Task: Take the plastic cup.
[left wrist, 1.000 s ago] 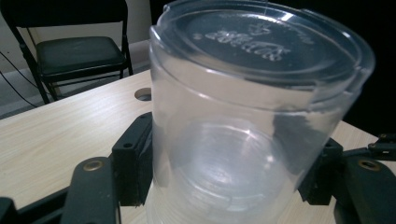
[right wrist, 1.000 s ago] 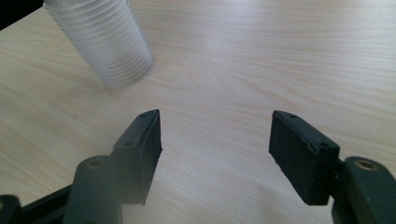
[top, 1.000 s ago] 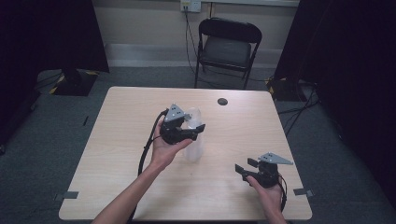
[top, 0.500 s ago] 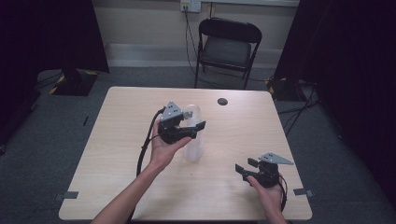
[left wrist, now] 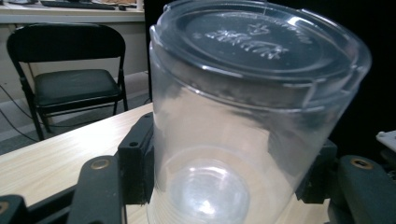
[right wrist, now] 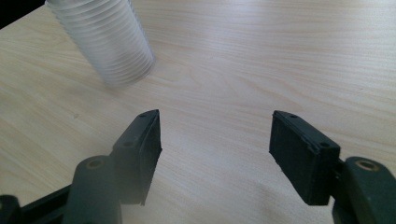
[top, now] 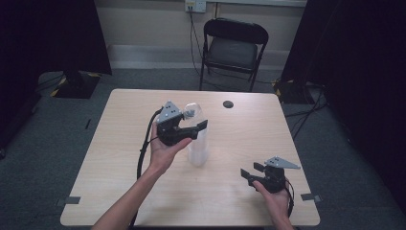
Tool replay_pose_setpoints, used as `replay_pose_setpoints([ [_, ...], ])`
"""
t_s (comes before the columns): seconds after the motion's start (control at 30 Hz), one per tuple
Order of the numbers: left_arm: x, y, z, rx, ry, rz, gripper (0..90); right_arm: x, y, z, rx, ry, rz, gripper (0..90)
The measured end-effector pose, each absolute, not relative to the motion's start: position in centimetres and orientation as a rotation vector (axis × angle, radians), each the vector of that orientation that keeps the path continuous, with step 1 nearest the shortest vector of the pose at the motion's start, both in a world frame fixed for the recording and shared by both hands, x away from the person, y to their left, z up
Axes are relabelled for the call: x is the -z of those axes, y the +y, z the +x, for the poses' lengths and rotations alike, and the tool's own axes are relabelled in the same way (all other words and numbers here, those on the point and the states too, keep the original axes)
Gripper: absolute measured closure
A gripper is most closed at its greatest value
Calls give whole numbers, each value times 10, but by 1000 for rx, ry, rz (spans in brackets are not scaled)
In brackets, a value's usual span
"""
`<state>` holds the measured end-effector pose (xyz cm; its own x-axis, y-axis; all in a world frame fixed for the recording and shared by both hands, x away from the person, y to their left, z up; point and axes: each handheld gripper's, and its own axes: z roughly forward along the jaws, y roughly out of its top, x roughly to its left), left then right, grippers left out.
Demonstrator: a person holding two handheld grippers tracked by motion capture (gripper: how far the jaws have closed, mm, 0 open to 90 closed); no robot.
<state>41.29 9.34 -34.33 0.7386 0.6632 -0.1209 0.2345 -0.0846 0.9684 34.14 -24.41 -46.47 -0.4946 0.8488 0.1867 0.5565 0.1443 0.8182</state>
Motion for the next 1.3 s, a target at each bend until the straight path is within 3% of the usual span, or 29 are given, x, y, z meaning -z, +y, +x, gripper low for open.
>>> replay_pose_setpoints([
  [0.77, 330, 131, 407, -341, 831, 1610, 362, 463, -241, 341, -1268, 2103, 1344, 346],
  [1.3, 338, 148, 390, -307, 911, 1622, 365, 453, -215, 331, -1265, 2090, 1256, 353],
])
